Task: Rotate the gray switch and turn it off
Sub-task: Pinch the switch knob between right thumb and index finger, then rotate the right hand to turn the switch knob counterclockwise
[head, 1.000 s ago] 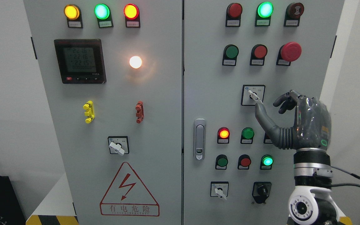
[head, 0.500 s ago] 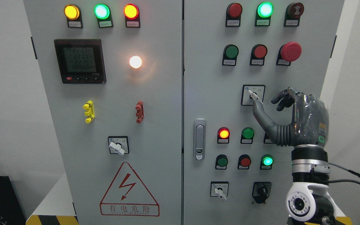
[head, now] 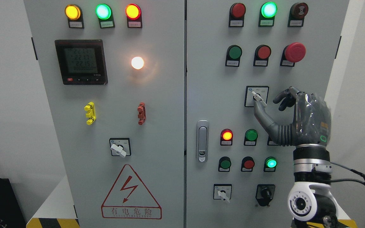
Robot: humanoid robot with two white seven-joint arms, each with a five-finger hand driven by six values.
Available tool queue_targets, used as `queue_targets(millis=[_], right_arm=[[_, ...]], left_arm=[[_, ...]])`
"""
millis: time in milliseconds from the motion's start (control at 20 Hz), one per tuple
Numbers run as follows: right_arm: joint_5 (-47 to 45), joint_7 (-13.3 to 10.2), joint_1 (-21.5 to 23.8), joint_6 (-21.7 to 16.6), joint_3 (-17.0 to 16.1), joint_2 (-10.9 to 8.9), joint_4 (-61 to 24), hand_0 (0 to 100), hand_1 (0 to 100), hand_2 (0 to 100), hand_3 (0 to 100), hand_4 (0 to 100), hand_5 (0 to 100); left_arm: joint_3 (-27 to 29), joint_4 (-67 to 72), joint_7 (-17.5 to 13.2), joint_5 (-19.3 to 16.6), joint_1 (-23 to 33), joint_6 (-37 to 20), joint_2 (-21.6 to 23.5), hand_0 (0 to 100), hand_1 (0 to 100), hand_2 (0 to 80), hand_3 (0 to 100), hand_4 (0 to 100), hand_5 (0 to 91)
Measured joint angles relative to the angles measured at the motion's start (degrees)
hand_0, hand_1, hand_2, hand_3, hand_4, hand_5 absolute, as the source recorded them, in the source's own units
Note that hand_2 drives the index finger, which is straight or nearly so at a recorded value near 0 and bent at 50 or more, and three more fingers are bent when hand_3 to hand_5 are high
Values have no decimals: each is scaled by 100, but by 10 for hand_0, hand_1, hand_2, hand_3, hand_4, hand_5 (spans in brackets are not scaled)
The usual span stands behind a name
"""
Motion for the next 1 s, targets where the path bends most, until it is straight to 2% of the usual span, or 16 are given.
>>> queue_targets(millis=[1000], right_arm=[[55,1,-70,50,77,7,104,115,390,611,786,726,904]], left_arm=[[0,0,23,0,0,0,0,120,389,0,0,0,0]])
